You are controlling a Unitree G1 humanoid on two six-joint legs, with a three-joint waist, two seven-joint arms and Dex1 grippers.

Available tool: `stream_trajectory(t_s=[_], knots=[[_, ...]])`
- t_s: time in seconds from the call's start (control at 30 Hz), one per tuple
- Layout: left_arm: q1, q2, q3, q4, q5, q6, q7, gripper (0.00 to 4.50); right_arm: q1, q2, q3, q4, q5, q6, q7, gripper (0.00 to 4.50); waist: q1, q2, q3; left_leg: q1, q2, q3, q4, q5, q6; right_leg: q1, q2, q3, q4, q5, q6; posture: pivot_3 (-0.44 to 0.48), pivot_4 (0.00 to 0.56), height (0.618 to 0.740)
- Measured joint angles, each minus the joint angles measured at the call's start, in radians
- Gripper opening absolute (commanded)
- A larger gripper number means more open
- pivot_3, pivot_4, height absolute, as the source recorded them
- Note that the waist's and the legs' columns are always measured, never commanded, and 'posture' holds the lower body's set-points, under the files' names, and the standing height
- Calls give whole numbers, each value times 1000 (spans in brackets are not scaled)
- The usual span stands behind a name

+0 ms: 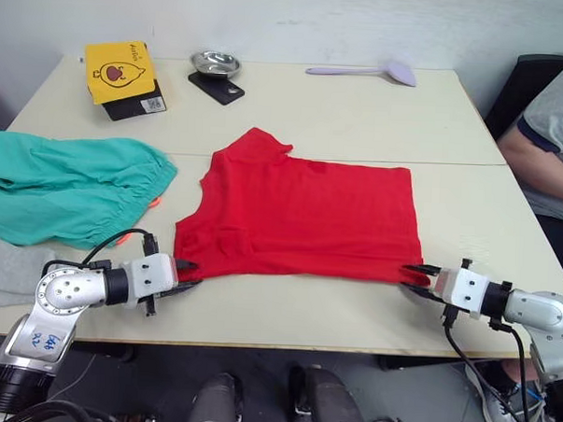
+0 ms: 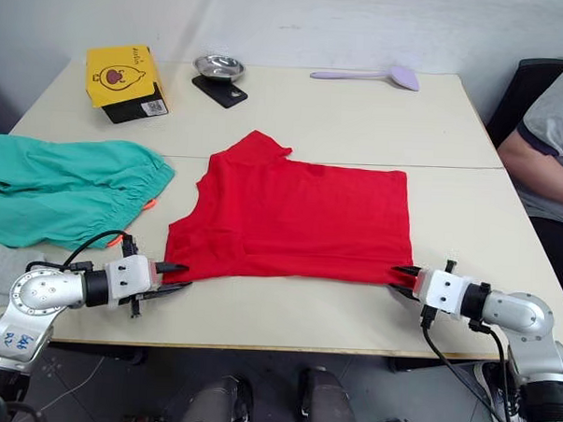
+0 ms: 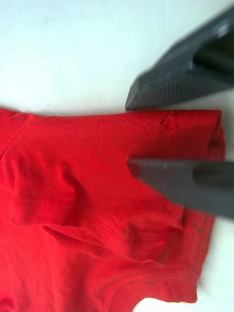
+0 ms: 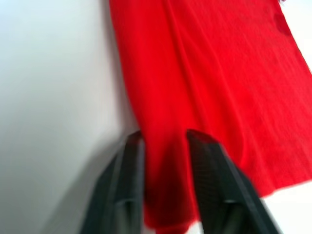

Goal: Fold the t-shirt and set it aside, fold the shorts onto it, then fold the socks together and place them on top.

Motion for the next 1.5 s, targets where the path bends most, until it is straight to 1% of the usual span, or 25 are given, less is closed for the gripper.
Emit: stream_trajectory(t_s=[0.03,0.07,0.23,0.4,0.53,0.7,0.87,1.0,1.17,1.43,1.47,1.5], knots=[[-5,10,-3,12,1,0,-2,228,-5,0,1,21,-3,-17,-2,78,0,0,0,0,0,0,0,0,0,0,0,0,0,0,0,0,150,740],[-7,20,-5,19,1,-1,-2,13,-8,0,4,34,-5,-30,-3,0,0,0,0,0,0,0,0,1,1,0,0,0,0,0,0,0,150,740],[-11,71,-3,48,-9,-22,-42,13,-16,0,10,79,16,-77,11,0,-5,2,-1,1,1,0,-2,0,0,0,1,0,1,0,0,0,150,740],[12,117,16,80,-52,-52,-106,13,27,-10,10,53,102,-70,96,0,-7,2,-1,2,1,1,-6,0,-1,-1,1,0,1,-1,-2,0,150,740],[57,136,47,74,-102,-50,-140,13,70,-30,14,4,134,-59,137,0,-9,2,-1,4,1,2,-8,0,-2,-1,1,0,1,-2,-3,0,150,740],[173,159,99,13,-151,-31,-175,13,162,-58,13,-95,172,-20,160,0,-7,2,-2,6,1,2,-13,-1,-2,0,1,0,0,-3,-3,0,150,740],[301,165,160,-80,-172,11,-177,13,285,-80,-8,-211,202,41,164,0,-1,1,-2,8,1,2,-14,-1,-3,0,1,0,-1,-5,-3,0,150,740],[364,168,185,-137,-178,34,-177,13,356,-83,-25,-267,214,66,160,0,0,0,-3,8,1,2,-14,-1,-4,1,1,0,-2,-7,-4,0,150,740],[399,168,195,-171,-191,43,-190,13,389,-83,-43,-282,212,73,151,0,0,-1,-3,8,1,2,-15,-1,-3,1,1,0,-4,-8,-4,0,150,740],[436,161,210,-192,-215,56,-209,13,401,-83,-48,-258,224,66,158,0,0,-3,-4,8,1,2,-15,-2,-2,3,1,0,-8,-7,-4,0,150,740],[444,160,212,-203,-223,70,-211,3,404,-82,-48,-255,240,77,163,218,0,-4,-4,8,1,2,-15,-2,-2,3,1,0,-8,-7,-4,0,150,740],[456,160,214,-216,-231,84,-217,226,406,-82,-48,-255,253,90,167,458,0,-4,-4,8,1,2,-16,-2,-2,3,1,0,-9,-7,-4,0,150,740]])
